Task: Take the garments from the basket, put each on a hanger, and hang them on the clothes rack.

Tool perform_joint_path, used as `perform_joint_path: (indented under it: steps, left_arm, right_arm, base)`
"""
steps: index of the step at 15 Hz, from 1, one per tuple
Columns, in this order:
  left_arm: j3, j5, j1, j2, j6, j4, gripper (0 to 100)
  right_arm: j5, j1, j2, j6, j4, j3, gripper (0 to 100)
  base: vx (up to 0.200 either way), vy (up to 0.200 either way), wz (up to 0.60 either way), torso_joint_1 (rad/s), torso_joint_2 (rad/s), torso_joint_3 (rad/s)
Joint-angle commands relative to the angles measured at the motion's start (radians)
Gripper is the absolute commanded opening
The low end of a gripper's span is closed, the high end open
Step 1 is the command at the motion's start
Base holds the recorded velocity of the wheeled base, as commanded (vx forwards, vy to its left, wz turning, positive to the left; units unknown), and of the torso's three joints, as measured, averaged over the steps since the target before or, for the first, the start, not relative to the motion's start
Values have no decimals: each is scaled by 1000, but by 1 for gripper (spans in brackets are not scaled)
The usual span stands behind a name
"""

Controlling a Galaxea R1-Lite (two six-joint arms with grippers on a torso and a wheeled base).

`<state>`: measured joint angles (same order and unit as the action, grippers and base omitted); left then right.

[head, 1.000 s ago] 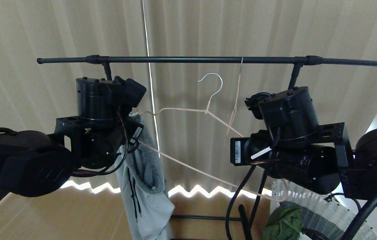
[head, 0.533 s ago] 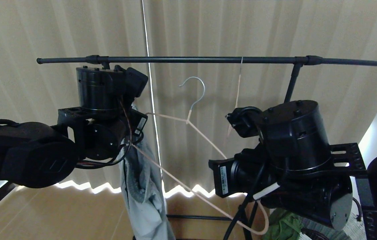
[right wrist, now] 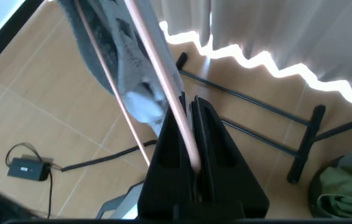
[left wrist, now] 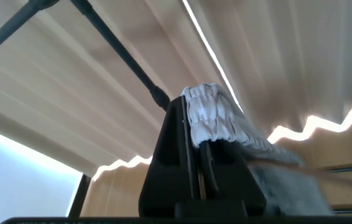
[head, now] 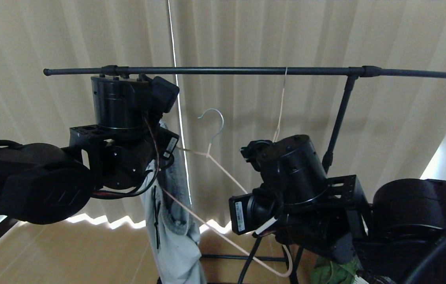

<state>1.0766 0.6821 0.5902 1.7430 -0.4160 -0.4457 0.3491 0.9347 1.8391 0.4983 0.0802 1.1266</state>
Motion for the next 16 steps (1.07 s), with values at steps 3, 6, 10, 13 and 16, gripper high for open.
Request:
perform_joint_path:
  steps: [3,6,10,13,16]
  left_arm:
    - [-17,-1,53,-54,5,-2,0]
    - [-26,-70,169,-57,118,-8,0]
    - [-27,-227,183,-79,125,-5,0]
    - [-50,-253,184,-83,121,-5,0]
    - [-113,-312,212,-117,121,-11,0]
  right_arm:
    - [1,-39,65,2,1,44,0]
    - [-7,-59,0,-1,0,22,0]
    - [-7,-70,-116,-41,24,-93,0]
    - [-7,-88,-190,-81,104,-197,0]
    - [-10,-108,-221,-141,219,-260,0]
  base:
    - [0,0,0,0,0,0]
    - [0,0,0,0,0,0]
    - [0,0,0,0,0,0]
    - [0,0,0,0,0,0]
    - [0,0,0,0,0,0]
